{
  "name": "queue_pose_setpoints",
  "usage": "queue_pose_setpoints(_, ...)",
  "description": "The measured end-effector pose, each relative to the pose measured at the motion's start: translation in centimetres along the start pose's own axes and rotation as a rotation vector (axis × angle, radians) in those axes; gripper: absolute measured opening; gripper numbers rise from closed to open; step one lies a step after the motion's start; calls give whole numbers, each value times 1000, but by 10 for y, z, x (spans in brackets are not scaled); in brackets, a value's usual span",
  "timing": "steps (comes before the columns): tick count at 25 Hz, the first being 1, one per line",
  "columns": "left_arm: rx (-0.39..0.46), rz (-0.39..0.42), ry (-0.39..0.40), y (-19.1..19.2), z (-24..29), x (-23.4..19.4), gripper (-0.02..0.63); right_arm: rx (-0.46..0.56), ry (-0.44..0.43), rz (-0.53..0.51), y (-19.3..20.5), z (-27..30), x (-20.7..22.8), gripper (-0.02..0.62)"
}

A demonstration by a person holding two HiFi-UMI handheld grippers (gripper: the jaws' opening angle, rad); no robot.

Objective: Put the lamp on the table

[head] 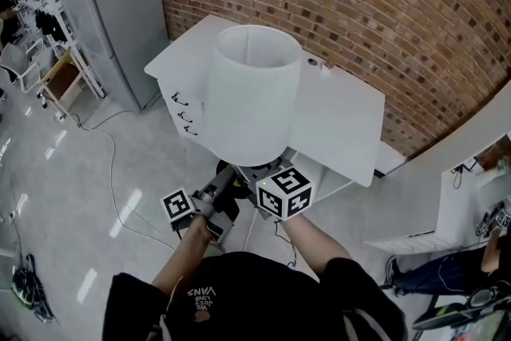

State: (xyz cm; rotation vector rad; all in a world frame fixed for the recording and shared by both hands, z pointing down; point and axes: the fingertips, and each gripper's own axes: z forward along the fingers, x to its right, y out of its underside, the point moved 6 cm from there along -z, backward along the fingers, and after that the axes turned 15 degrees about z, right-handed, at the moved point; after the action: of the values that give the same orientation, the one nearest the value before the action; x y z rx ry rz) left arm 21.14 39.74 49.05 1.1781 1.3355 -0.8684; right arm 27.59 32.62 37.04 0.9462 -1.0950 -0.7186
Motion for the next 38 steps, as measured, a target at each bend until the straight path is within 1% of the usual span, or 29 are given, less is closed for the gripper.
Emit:
queue_pose_setpoints(6,-18,-16,30,-81,26,-5,184,12,4,-8,-29,78,10,117)
queue_pose_setpoints(11,-31,-21,38,-146,37,-16,179,23,10,7,-41,140,14,115)
queue_pose_setpoints(14,-45,-21,39,-178,41,-24,176,30,19,17,-46,170,17,115)
queue_pose_setpoints(18,-58,-34,51,-211,44,-33,170,36,27,31,-50,202,19,114)
queue_pose_setpoints(23,-50,-53,55,-235,56,-43,166,20,29,39,-57,229,31,112)
queue_pose_setpoints(28,-31,-61,39,-251,78,-54,166,10,21,46,-64,251,54,112)
queue_pose_setpoints(33,-12,-65,32,-264,114,-67,166,1,4,47,-76,269,91,112)
queue_pose_setpoints(38,-3,-62,24,-276,168,-78,166,-12,-10,45,-100,284,141,112)
